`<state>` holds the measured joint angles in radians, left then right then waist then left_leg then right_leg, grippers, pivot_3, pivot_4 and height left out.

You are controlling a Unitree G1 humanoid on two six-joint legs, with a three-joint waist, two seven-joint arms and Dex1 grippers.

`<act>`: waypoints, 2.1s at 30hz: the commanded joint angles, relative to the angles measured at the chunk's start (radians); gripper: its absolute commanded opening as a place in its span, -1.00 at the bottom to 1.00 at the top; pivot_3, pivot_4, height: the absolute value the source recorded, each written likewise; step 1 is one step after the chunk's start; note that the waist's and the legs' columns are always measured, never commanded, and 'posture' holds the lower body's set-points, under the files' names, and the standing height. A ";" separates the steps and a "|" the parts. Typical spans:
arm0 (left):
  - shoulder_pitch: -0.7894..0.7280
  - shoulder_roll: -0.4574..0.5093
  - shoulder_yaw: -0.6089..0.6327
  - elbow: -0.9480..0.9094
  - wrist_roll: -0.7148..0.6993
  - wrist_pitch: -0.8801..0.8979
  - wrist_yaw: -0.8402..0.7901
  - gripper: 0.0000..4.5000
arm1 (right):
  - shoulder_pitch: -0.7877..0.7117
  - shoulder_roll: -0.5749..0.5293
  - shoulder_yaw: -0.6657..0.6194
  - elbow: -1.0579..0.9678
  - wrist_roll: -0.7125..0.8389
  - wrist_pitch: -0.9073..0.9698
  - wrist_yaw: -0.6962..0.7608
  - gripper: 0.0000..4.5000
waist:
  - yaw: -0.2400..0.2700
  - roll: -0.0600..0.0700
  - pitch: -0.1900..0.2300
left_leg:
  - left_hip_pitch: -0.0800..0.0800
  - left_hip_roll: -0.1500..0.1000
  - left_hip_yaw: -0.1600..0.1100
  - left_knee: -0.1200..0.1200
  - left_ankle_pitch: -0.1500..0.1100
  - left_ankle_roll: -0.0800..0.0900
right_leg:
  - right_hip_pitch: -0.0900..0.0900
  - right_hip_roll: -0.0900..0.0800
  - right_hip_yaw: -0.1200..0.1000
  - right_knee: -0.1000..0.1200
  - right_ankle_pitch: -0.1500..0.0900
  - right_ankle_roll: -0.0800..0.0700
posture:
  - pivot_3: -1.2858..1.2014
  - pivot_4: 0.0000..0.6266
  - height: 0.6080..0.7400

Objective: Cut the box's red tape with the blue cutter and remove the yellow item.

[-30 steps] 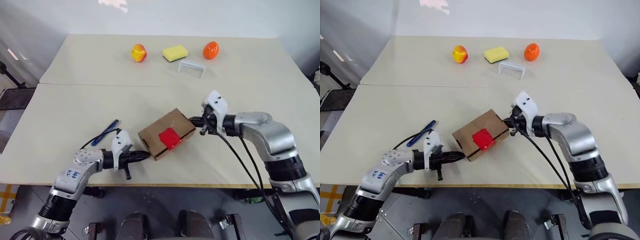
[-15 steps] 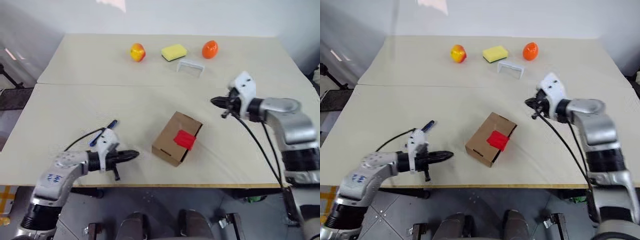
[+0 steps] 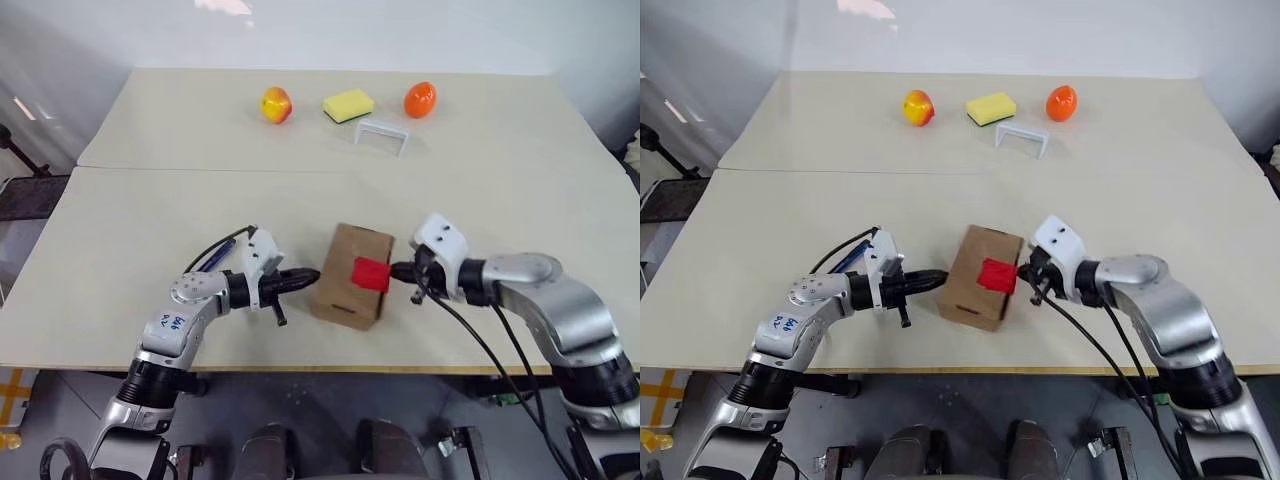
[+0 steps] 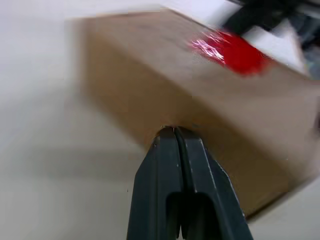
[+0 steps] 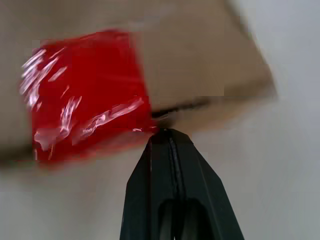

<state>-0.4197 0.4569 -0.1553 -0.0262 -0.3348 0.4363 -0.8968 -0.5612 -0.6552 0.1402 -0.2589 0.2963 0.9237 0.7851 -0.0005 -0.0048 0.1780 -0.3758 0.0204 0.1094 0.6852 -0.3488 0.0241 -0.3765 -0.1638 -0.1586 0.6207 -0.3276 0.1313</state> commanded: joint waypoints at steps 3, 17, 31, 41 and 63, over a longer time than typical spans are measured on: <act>-0.011 0.016 -0.083 -0.085 -0.025 0.050 -0.106 -0.99 | -0.103 0.059 0.022 0.125 -0.020 -0.096 0.004 -1.00 | 0.000 0.000 0.000 | 0.000 0.000 -0.001 0.000 0.000 0.000 | 0.000 0.000 0.000 0.000 0.000 0.000 | 0.03 -0.52 1.00; -0.013 -0.018 -0.118 -0.155 -0.028 0.104 -0.103 -0.99 | -0.023 -0.098 0.024 0.070 -0.018 -0.119 0.122 -1.00 | 0.003 0.000 0.000 | -0.002 -0.002 -0.004 0.000 0.001 0.001 | 0.001 -0.002 -0.001 0.000 0.000 0.000 | 0.03 -0.52 1.00; 0.079 0.122 0.066 -0.186 -0.035 0.135 -0.056 -0.91 | 0.043 -0.201 -0.187 0.144 0.018 -0.175 0.123 -0.92 | 0.001 -0.001 0.000 | -0.002 -0.002 -0.004 0.000 0.001 0.002 | 0.001 -0.002 -0.001 0.000 0.000 0.000 | 0.03 -0.52 1.00; 0.046 0.223 0.436 -0.178 -0.149 0.240 0.111 0.36 | 0.035 -0.226 -0.292 0.197 0.125 -0.279 0.263 0.52 | 0.006 -0.001 0.001 | -0.002 0.003 -0.004 0.000 0.001 0.002 | 0.001 -0.002 -0.001 0.000 0.000 0.000 | 0.03 -0.52 1.00; 0.057 0.398 0.217 0.238 0.104 0.092 0.005 0.76 | 0.064 -0.184 -0.272 0.161 0.126 -0.391 0.251 1.00 | 0.025 0.000 0.000 | 0.000 -0.001 -0.002 -0.001 0.002 0.001 | 0.001 -0.001 0.001 0.001 0.000 0.000 | 0.03 -0.52 1.00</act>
<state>-0.3723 0.8426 0.0940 0.1666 -0.2681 0.5038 -0.8880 -0.4999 -0.8277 -0.0893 -0.0555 0.4023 0.5297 1.0472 0.0246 -0.0053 0.1784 -0.3756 0.0188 0.1072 0.6848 -0.3466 0.0248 -0.3756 -0.1651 -0.1582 0.6219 -0.3275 0.1315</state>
